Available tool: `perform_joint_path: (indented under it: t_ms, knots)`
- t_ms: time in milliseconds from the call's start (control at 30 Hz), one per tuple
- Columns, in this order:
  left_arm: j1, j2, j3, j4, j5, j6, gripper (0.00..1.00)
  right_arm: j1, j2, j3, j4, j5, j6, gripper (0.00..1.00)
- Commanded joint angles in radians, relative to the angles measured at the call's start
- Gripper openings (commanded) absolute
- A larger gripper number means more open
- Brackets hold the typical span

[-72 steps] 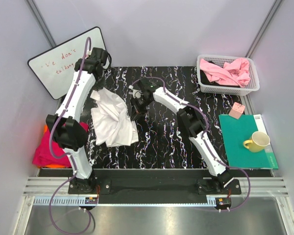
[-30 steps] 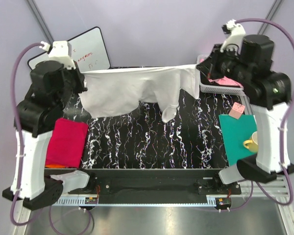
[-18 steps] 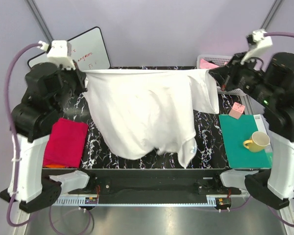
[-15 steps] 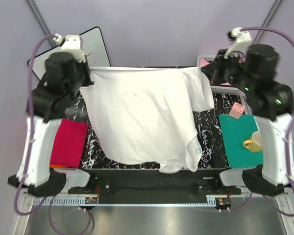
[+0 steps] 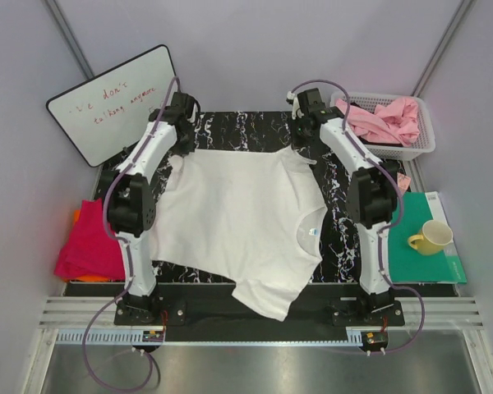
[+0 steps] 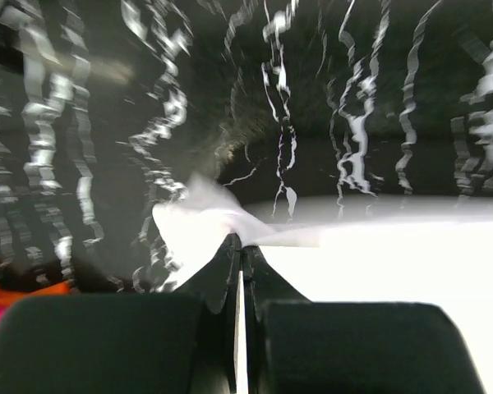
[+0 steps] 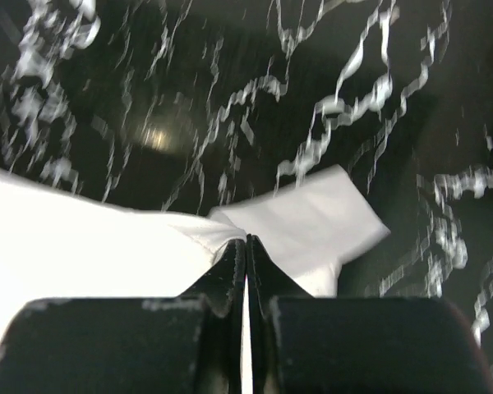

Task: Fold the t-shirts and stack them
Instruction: Flatten out the tshirt, then fold the flattened tshirt in 1/3 of the way

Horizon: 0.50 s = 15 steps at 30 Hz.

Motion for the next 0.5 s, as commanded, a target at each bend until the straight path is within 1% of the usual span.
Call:
perform_joint_path:
  t_ms: [0,33,67,133,200,333,433,467]
  knots:
    - [0.039,0.105,0.096,0.031,0.05,-0.003,0.0,-0.026,0.179,0.294,0.016,0.053,-0.012,0.0]
    - [0.045,0.124,0.114,0.028,0.053,-0.002,0.0,-0.033,0.219,0.406,-0.002,0.053,-0.012,0.0]
    - [0.048,0.153,0.143,0.028,0.053,-0.002,0.0,-0.036,0.275,0.446,-0.019,0.06,0.003,0.0]
    - [0.062,0.182,0.181,0.014,0.058,-0.002,0.0,-0.048,0.303,0.495,-0.01,0.064,0.007,0.0]
    - [0.076,0.226,0.243,-0.015,0.069,-0.017,0.0,-0.068,0.336,0.523,-0.001,0.092,0.046,0.0]
    - [0.104,0.254,0.295,-0.024,0.072,-0.035,0.0,-0.083,0.394,0.63,0.02,0.121,0.08,0.0]
    - [0.121,0.254,0.298,-0.027,0.052,-0.04,0.0,-0.088,0.388,0.623,0.037,0.121,0.082,0.0]
    - [0.125,0.251,0.294,-0.029,0.052,-0.04,0.0,-0.088,0.377,0.612,0.037,0.1,0.083,0.0]
